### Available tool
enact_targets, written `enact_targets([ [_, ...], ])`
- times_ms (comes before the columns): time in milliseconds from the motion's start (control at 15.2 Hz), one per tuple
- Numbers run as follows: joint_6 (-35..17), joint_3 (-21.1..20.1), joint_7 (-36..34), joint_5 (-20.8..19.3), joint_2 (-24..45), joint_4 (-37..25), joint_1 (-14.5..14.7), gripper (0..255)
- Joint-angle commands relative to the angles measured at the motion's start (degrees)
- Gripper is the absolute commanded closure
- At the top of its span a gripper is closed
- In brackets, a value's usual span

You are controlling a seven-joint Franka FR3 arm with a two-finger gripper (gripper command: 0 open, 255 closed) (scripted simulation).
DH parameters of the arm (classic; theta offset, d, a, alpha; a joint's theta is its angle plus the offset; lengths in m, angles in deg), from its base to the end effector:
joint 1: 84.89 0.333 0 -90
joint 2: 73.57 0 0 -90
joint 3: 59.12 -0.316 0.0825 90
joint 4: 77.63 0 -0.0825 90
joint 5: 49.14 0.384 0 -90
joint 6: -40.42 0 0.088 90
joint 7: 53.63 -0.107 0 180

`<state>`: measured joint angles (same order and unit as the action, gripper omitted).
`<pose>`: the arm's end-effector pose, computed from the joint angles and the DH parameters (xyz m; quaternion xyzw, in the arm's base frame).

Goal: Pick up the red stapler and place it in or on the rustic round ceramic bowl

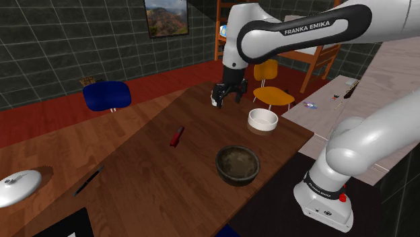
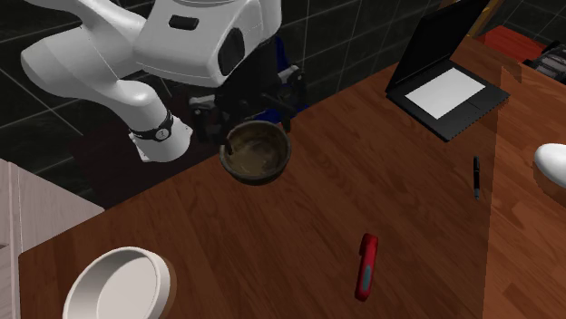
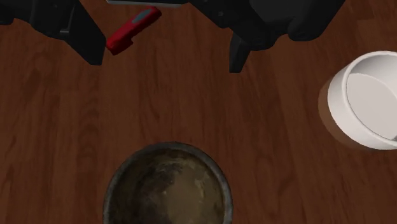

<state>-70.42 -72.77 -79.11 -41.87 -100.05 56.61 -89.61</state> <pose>0.4124 0.0819 0.5058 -0.9842 0.1757 -0.0193 0.0131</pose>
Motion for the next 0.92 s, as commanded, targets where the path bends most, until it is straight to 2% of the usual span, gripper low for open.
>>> enact_targets([
  [0,-2.67,-2.13,-5.33,0.19,4.42,-1.54,-0.65,0],
  [462,-9.96,-6.57,-22.24,-2.72,20.66,-9.11,-2.8,0],
  [858,-13.73,-6.85,-36.25,-7.32,35.15,-18.29,-2.49,0],
])
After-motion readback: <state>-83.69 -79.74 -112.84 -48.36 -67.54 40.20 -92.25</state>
